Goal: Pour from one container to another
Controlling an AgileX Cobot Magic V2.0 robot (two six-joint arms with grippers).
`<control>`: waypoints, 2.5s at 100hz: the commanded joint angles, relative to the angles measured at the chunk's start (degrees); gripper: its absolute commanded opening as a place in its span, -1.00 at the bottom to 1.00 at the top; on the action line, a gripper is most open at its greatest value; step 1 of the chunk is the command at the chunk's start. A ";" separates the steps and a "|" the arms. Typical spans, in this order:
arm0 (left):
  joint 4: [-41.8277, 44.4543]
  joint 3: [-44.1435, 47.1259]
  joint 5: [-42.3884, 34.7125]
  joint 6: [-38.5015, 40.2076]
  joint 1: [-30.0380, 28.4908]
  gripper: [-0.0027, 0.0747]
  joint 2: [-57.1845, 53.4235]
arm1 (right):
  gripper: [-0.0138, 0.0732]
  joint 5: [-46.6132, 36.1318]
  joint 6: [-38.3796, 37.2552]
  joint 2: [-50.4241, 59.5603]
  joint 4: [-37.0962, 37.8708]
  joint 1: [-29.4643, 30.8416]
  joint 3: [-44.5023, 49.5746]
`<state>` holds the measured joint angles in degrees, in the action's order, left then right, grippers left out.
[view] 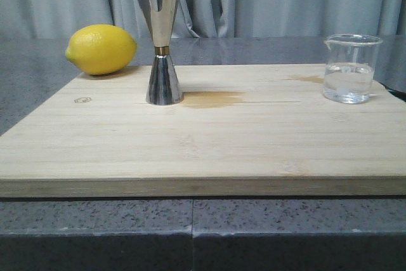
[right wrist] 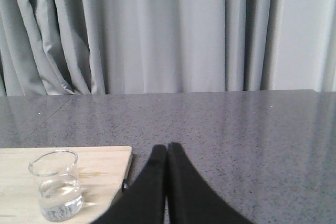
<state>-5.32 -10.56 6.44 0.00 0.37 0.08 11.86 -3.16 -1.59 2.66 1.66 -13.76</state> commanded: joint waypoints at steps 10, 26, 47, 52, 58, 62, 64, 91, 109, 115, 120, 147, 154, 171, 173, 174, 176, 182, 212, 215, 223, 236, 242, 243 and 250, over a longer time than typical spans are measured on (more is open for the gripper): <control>1.39 -10.65 3.16 0.89 0.40 -0.98 7.09 | -0.79 2.92 0.16 -7.63 2.46 0.43 -11.28; 1.61 -14.64 4.42 0.89 0.40 -0.98 13.06 | -0.79 3.12 0.16 -12.18 2.46 0.43 -16.02; 1.61 -14.63 2.92 0.89 0.40 -0.98 15.27 | -0.79 2.83 0.16 -12.78 2.46 0.43 -16.10; 1.61 -14.63 2.92 0.89 0.40 -0.98 15.27 | -0.79 2.83 0.16 -12.78 2.46 0.43 -16.10; 1.61 -14.63 2.92 0.89 0.40 -0.98 15.27 | -0.79 2.83 0.16 -12.78 2.46 0.43 -16.10; 1.61 -14.63 2.92 0.89 0.40 -0.98 15.27 | -0.79 2.83 0.16 -12.78 2.46 0.43 -16.10; 1.61 -14.63 2.92 0.89 0.40 -0.98 15.27 | -0.79 2.83 0.16 -12.78 2.46 0.43 -16.10; 0.81 -14.63 2.66 0.89 0.40 -0.98 15.27 | -0.79 2.81 0.16 -12.78 2.46 0.43 -16.10; 0.81 -14.63 2.66 0.89 0.40 -0.97 15.27 | -0.73 2.93 0.16 -12.78 2.46 0.43 -16.10; 0.81 -14.63 2.41 0.89 0.28 -0.87 15.27 | -0.54 2.93 0.16 -12.78 2.46 0.43 -16.10; 0.81 -14.63 2.40 0.89 0.05 -0.65 15.27 | -0.30 2.93 0.16 -12.78 2.46 0.43 -16.10; 1.16 -14.63 1.62 0.89 -0.40 0.60 15.27 | 0.64 3.15 0.16 -12.78 2.46 0.43 -16.10; 1.16 -14.63 1.62 0.89 -0.40 0.59 15.27 | 0.64 3.15 0.16 -12.78 2.46 0.43 -16.10; 1.04 -14.63 1.10 0.89 -0.40 0.59 15.27 | 0.64 3.15 0.16 -12.78 2.26 0.43 -16.10; 1.04 -14.63 1.10 0.89 -0.40 0.59 15.27 | 0.64 3.15 0.16 -12.78 2.26 0.43 -16.10; 1.04 -14.63 1.10 0.89 -0.40 0.59 15.27 | 0.64 3.15 0.16 -12.78 2.26 0.43 -16.10; 1.04 -14.63 1.10 0.89 -0.40 0.59 15.27 | 0.64 3.03 0.16 -12.78 2.26 0.43 -16.10; -0.20 -14.63 1.23 0.89 -0.40 0.59 15.27 | 0.64 2.76 0.16 -12.78 2.26 0.43 -16.10; -5.15 -14.63 2.91 0.89 -0.37 0.59 15.38 | 0.64 4.26 0.16 -12.78 0.71 0.43 -16.19; -5.15 -14.66 4.03 0.67 -0.37 0.59 15.47 | 0.64 5.48 0.16 -12.78 0.71 0.43 -16.34; -5.15 -16.16 8.33 -0.85 -0.37 0.59 16.71 | 0.64 9.58 0.16 -13.54 0.71 0.43 -17.78; -5.29 -20.78 17.08 -4.45 -0.03 0.59 20.31 | 0.64 14.65 0.16 -16.27 0.71 0.43 -20.33; -5.41 -23.34 20.58 -6.22 0.50 0.59 22.42 | 0.64 16.58 0.16 -17.97 0.71 0.43 -21.82; -5.41 -23.62 21.44 -6.65 0.67 0.59 22.66 | 0.64 17.13 0.16 -18.16 0.71 0.43 -21.98; -6.61 -26.30 25.65 -9.49 1.58 0.59 25.22 | 0.64 19.77 0.16 -20.25 0.71 0.43 -23.71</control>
<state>-9.98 -31.84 30.31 -5.87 0.67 21.66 32.48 -3.16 -18.66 3.31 1.66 -33.92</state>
